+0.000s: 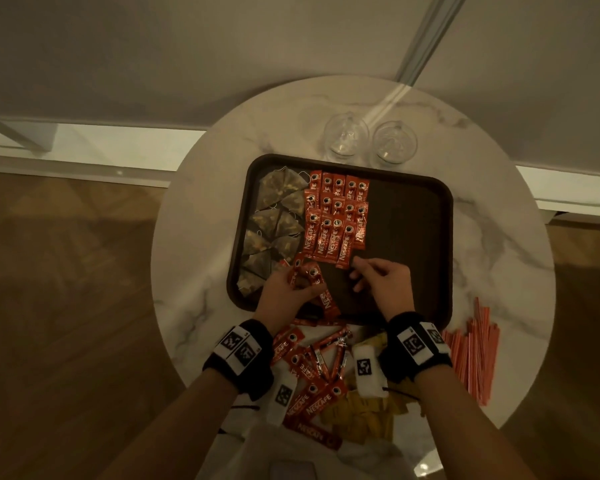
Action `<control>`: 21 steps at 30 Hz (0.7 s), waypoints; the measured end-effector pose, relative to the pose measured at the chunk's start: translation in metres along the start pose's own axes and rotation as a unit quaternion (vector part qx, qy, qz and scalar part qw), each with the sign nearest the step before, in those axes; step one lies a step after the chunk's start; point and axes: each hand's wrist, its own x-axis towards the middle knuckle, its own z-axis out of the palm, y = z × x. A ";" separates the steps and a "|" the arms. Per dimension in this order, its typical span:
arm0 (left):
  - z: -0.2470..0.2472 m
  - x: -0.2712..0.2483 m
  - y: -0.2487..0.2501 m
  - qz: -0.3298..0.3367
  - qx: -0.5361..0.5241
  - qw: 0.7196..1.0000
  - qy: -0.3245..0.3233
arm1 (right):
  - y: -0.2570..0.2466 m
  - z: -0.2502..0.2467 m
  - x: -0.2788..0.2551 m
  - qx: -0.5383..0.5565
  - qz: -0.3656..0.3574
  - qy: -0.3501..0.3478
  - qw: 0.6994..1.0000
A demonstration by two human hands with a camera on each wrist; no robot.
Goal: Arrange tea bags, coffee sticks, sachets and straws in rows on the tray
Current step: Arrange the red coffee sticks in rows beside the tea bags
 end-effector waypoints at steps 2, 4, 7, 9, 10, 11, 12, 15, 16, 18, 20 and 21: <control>0.004 0.000 0.003 0.017 -0.002 1.000 0.005 | -0.002 -0.003 -0.018 0.016 0.008 -0.062 0.998; 0.007 0.000 0.004 0.036 0.013 0.999 0.006 | 0.002 -0.003 -0.032 0.015 0.014 -0.098 0.995; 0.012 -0.001 0.000 0.044 0.045 0.998 -0.005 | 0.013 -0.001 -0.043 0.015 0.030 -0.114 0.993; 0.014 -0.003 -0.005 0.043 0.050 0.998 -0.014 | 0.020 -0.002 -0.045 0.023 0.051 -0.122 0.991; 0.015 -0.004 -0.005 0.041 0.050 0.998 -0.018 | 0.022 -0.003 -0.045 0.022 0.056 -0.127 0.990; 0.017 -0.004 -0.006 0.037 0.049 0.998 -0.024 | 0.024 -0.003 -0.045 0.016 0.057 -0.131 0.990; 0.018 -0.005 -0.006 0.028 0.047 0.998 -0.029 | 0.025 -0.004 -0.045 0.008 0.057 -0.134 0.989; 0.020 -0.003 -0.008 -0.001 0.022 0.999 -0.033 | 0.025 -0.007 -0.041 0.011 0.053 -0.118 0.992; 0.020 -0.003 -0.008 -0.008 0.011 1.000 -0.028 | 0.025 -0.009 -0.036 0.016 0.052 -0.102 0.993; 0.018 -0.003 -0.008 -0.014 0.002 1.000 -0.015 | 0.024 -0.017 -0.025 0.021 0.059 -0.059 0.996; 0.015 -0.002 -0.008 -0.007 0.014 1.000 -0.013 | 0.025 -0.023 -0.011 0.013 0.064 -0.012 0.998; 0.013 -0.002 -0.009 -0.007 0.024 1.000 -0.012 | 0.024 -0.025 -0.004 0.002 0.064 0.007 0.998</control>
